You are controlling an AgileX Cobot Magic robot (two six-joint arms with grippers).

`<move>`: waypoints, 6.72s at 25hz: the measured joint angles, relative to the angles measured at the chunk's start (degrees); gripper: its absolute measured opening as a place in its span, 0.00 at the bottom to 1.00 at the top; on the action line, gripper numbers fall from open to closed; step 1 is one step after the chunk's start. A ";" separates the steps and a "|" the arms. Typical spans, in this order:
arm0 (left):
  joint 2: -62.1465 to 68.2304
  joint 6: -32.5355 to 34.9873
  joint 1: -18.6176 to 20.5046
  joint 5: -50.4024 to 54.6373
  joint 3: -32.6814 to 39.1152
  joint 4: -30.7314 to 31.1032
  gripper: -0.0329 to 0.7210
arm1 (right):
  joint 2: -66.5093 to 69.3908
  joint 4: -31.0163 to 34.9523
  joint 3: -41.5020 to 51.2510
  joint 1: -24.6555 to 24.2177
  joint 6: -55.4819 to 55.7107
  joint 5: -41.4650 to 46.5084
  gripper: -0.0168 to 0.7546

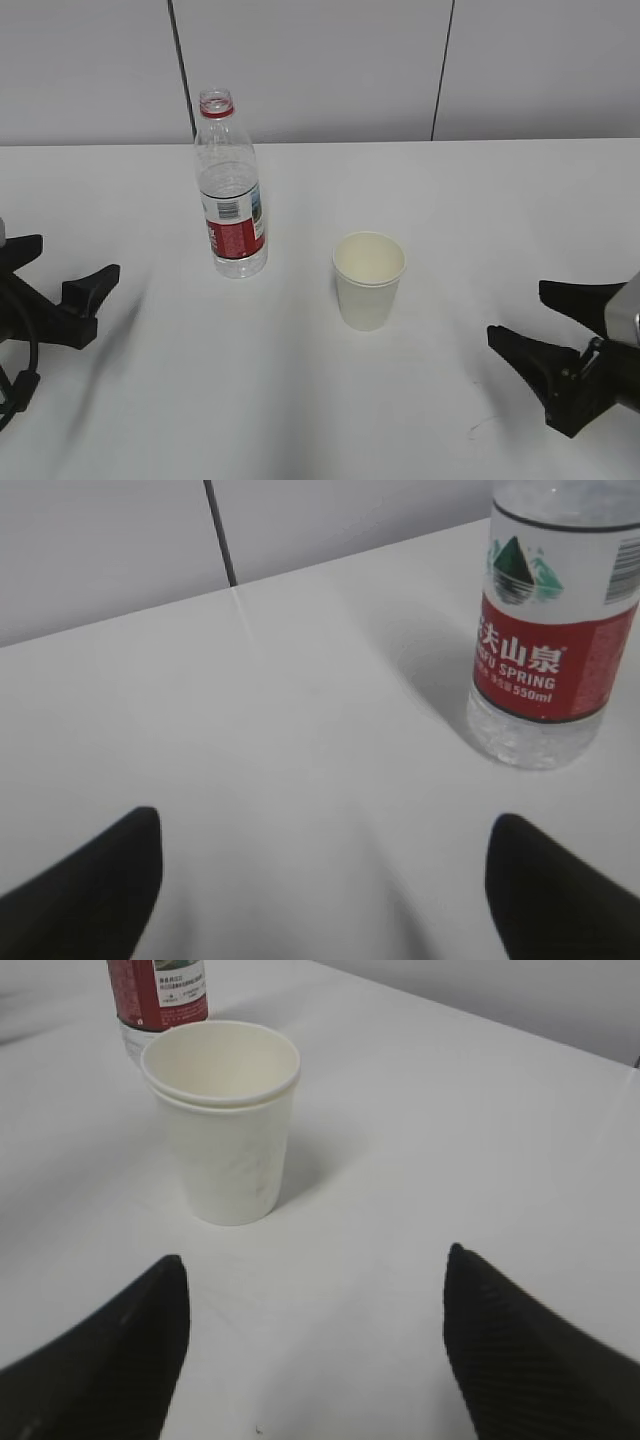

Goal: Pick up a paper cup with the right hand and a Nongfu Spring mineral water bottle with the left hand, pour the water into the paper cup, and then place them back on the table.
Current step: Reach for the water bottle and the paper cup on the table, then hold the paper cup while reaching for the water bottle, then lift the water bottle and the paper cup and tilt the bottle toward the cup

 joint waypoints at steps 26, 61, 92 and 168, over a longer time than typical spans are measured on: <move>7.80 -0.89 -0.05 0.04 -5.32 4.90 0.83 | 24.02 -13.61 -24.63 4.06 1.21 -0.13 0.78; 7.85 -1.50 -0.05 -0.01 -5.50 4.86 0.83 | 33.30 -15.22 -35.38 9.64 9.62 -0.26 0.78; 7.85 -1.97 -0.05 -0.01 -5.71 8.79 0.83 | 34.53 -6.06 -42.44 12.92 3.43 -0.26 0.66; 23.88 -15.03 -10.03 6.50 -35.54 18.51 0.38 | 34.18 -7.97 -43.22 12.92 5.21 -0.26 0.66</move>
